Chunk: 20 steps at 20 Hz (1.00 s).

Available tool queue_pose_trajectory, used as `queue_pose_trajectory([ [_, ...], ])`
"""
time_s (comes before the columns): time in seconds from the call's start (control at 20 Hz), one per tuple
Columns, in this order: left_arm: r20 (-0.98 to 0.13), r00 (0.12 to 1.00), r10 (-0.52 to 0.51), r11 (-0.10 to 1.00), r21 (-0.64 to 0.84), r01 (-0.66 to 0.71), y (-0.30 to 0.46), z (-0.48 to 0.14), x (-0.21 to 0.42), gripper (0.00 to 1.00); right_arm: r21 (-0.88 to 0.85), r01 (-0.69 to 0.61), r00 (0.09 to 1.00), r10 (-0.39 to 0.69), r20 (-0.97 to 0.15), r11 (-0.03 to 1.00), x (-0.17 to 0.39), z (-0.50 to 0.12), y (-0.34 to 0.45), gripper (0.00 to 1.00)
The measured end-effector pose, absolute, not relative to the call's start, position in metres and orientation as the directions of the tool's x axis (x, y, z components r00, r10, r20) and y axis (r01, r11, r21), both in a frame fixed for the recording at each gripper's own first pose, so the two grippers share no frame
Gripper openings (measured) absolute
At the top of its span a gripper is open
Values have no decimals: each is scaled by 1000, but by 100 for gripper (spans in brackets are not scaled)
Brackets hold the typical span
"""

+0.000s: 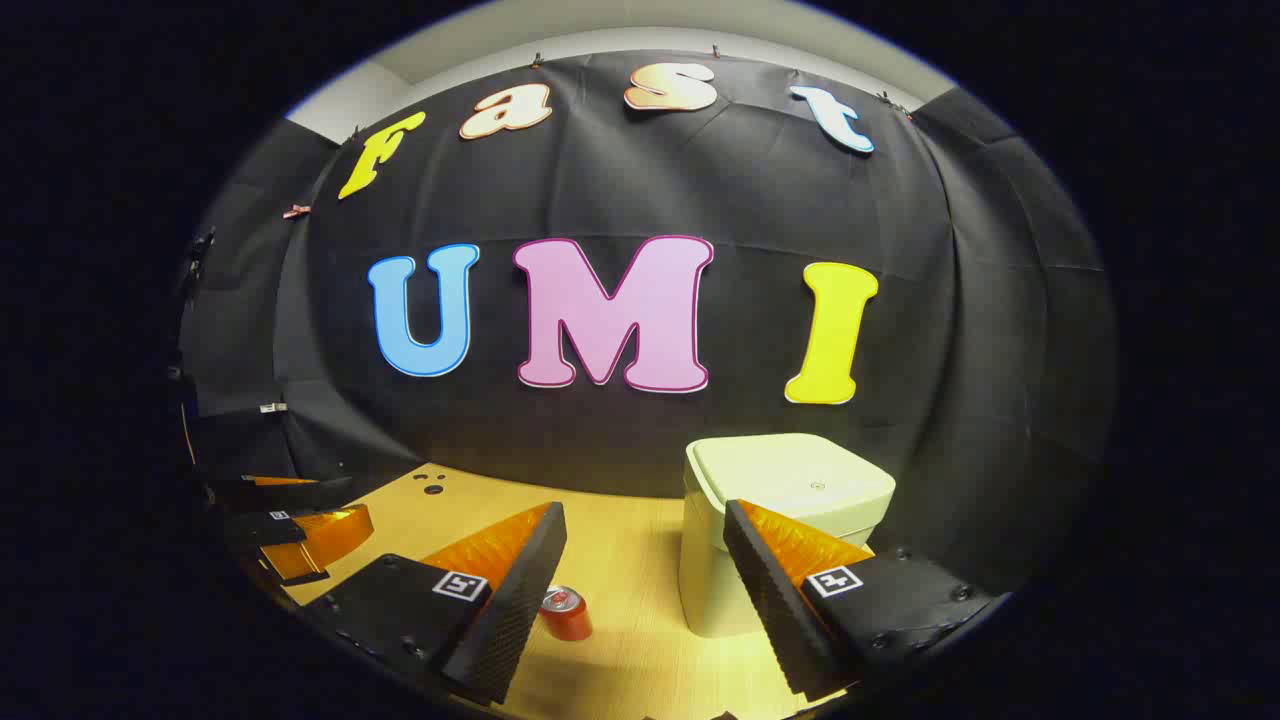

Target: Press the lid of the desktop garbage bin to open it, pick up the crumpled paper on the desktop and throw it into the bin, then pick up the pop can on the desktop and drop it into the bin, and finally close the garbage bin lid.

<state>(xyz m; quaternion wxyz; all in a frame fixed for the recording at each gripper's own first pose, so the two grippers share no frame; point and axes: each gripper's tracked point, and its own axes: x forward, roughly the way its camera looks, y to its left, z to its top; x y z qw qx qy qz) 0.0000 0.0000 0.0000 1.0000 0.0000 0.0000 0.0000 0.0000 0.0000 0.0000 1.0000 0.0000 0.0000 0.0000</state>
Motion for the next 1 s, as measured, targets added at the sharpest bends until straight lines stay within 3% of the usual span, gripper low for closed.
queue_pose_trajectory([
  [1.0, 15, 1000, 7, 1000, 1, -7, 22, -2, 11, 97, 8, 22, 999, -22, -44, 1000, 15, -10, 10, 98],
])
